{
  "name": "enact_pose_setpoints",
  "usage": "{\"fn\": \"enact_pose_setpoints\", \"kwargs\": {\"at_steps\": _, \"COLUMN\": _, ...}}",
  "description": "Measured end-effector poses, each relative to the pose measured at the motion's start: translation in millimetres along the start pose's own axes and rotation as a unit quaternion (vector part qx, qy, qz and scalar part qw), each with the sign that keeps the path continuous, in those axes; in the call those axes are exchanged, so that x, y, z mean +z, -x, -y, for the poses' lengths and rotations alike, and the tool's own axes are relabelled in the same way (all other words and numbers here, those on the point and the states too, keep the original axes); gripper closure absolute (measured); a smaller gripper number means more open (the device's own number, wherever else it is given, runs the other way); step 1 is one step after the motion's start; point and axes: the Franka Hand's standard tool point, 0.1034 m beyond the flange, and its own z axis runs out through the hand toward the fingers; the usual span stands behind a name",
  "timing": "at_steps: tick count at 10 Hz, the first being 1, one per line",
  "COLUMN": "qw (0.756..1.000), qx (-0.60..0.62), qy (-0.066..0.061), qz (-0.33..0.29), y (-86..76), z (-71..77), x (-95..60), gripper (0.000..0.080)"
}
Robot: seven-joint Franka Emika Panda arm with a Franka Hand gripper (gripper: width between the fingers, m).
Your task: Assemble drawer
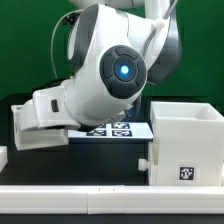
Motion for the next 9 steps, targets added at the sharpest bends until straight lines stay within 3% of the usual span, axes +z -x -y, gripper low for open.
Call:
{"fn": "enact_pose_setpoints", "kwargs": {"at_steps": 1, "qw": 1.000, "qx": -0.008, "qy": 0.000, "qz": -0.002, "y": -0.1, "z": 1.7, "x": -2.4, "gripper": 0.0738}}
{"fn": "enact_pose_setpoints", "kwargs": {"at_steps": 2, "qw": 1.000, "qx": -0.023, "qy": 0.000, "qz": -0.009, "y": 2.3, "z": 6.6, "x": -11.3, "gripper": 0.0764}}
{"fn": "enact_pose_setpoints", "kwargs": {"at_steps": 3, "qw": 1.000, "qx": -0.026, "qy": -0.014, "qz": -0.010, "y": 8.0, "z": 14.9, "x": -21.8, "gripper": 0.0764}}
{"fn": "enact_pose_setpoints", "kwargs": {"at_steps": 5, "qw": 0.994, "qx": -0.022, "qy": -0.047, "qz": -0.097, "y": 12.9, "z": 21.4, "x": -56.0, "gripper": 0.0764}}
{"fn": "enact_pose_setpoints", "kwargs": {"at_steps": 6, "qw": 0.990, "qx": -0.020, "qy": -0.050, "qz": -0.133, "y": 13.2, "z": 15.4, "x": -69.7, "gripper": 0.0764}}
{"fn": "enact_pose_setpoints", "kwargs": {"at_steps": 7, "qw": 0.982, "qx": -0.016, "qy": -0.039, "qz": -0.182, "y": 6.4, "z": 10.8, "x": -75.4, "gripper": 0.0764}}
{"fn": "enact_pose_setpoints", "kwargs": {"at_steps": 9, "qw": 0.972, "qx": -0.016, "qy": -0.037, "qz": -0.231, "y": 7.3, "z": 11.5, "x": -72.9, "gripper": 0.0764}}
